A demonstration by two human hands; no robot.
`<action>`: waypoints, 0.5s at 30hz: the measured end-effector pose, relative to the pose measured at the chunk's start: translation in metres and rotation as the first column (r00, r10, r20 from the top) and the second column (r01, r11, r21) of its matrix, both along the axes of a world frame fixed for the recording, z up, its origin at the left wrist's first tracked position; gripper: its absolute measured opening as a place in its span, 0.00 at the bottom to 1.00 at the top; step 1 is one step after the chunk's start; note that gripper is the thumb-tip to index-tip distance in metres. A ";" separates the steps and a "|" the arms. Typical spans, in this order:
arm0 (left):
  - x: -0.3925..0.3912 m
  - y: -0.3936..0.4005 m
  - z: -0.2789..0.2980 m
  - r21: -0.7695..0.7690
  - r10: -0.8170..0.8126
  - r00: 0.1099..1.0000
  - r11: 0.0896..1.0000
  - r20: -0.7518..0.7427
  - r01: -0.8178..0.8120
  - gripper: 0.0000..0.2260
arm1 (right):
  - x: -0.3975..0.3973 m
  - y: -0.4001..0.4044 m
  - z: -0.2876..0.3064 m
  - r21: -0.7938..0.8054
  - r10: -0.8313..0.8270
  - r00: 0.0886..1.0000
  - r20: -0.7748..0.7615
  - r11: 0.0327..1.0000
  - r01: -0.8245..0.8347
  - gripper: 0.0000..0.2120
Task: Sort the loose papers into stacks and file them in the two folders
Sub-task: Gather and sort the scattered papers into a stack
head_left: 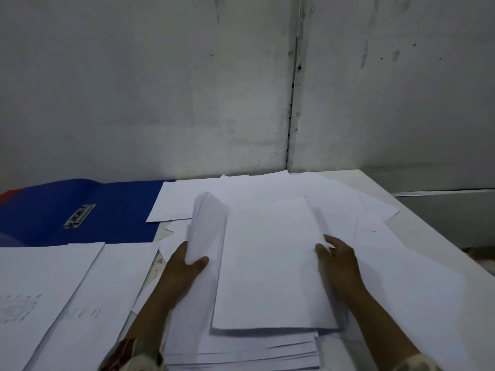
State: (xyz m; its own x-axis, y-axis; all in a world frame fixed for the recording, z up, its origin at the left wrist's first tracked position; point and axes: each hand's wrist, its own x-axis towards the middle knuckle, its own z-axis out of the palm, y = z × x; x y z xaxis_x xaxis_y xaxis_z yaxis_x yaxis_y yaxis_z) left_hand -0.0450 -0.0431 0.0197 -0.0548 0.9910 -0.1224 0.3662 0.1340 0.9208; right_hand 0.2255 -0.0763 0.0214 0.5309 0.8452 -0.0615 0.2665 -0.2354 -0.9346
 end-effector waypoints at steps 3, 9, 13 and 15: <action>0.007 0.003 -0.001 0.003 0.028 0.999 1.000 -0.031 -0.028 0.22 | -0.013 -0.001 -0.003 -0.065 0.117 0.982 0.147 0.992 -0.108 0.23; 0.014 0.005 -0.005 -0.037 0.019 1.000 0.999 0.024 -0.018 0.22 | -0.038 -0.003 -0.011 -0.212 0.251 0.877 0.409 0.961 -0.177 0.22; 0.013 0.003 -0.004 -0.029 -0.047 0.999 0.999 -0.024 0.046 0.22 | -0.044 -0.003 -0.006 -0.306 0.346 0.773 0.531 0.930 -0.206 0.22; 0.014 0.001 -0.004 -0.010 -0.063 0.997 0.998 -0.034 0.063 0.22 | -0.043 -0.002 -0.006 -0.344 0.380 0.753 0.538 0.914 -0.215 0.23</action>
State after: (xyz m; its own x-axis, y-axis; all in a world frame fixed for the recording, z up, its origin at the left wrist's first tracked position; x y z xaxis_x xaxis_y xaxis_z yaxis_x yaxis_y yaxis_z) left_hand -0.0314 -0.0420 0.0159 0.0035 0.9915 -0.1304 0.4056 0.1178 0.9064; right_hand 0.1829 -0.0787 0.0157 0.2557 0.9653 -0.0524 0.8329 -0.2475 -0.4951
